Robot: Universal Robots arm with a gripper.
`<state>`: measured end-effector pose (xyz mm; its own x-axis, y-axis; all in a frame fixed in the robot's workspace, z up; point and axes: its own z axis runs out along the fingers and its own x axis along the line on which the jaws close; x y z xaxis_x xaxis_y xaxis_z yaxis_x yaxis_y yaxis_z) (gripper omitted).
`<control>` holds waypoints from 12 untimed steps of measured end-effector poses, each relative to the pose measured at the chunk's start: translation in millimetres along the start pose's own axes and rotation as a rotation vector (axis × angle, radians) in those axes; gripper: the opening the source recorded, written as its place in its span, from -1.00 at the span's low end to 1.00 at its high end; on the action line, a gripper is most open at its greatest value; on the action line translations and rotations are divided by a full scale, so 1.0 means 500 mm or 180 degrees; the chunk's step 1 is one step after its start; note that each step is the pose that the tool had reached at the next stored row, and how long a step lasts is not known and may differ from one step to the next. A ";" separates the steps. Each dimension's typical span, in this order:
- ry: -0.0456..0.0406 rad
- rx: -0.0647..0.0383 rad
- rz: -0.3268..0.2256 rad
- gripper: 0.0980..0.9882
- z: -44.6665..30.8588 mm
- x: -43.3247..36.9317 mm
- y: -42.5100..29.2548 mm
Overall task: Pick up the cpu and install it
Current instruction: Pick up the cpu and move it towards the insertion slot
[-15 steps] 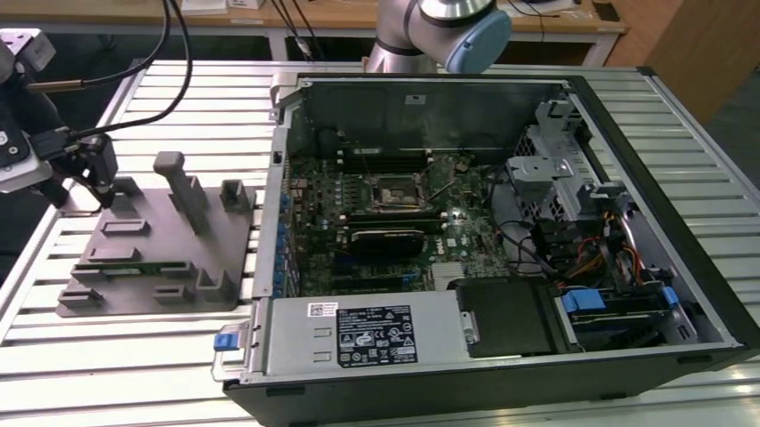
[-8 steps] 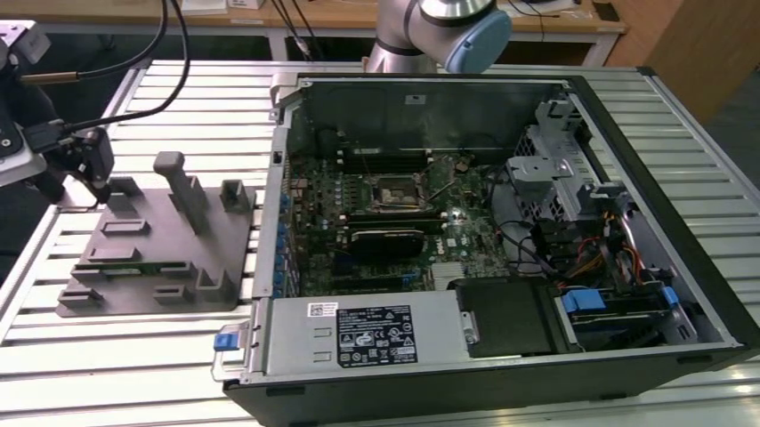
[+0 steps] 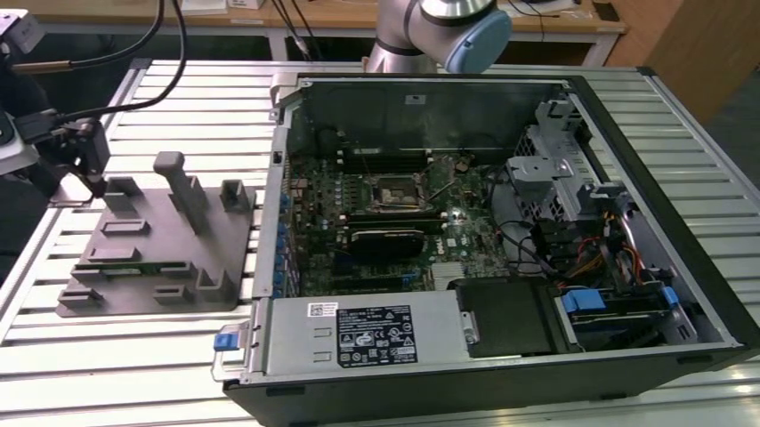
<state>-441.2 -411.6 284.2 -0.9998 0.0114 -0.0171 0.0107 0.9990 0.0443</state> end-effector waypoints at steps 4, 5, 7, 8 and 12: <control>0.0000 0.0000 0.0000 0.00 -0.011 0.000 0.000; 0.0000 0.0000 0.0000 0.00 -0.013 0.000 0.001; 0.0000 0.0000 0.0000 0.00 -0.018 0.000 0.001; 0.0000 0.0000 0.0000 0.00 -0.021 0.000 0.001; 0.0000 0.0000 0.0000 0.00 -0.030 -0.001 0.001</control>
<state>-441.2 -411.6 299.5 -0.9998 0.0114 -0.0171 0.0106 0.9990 0.0443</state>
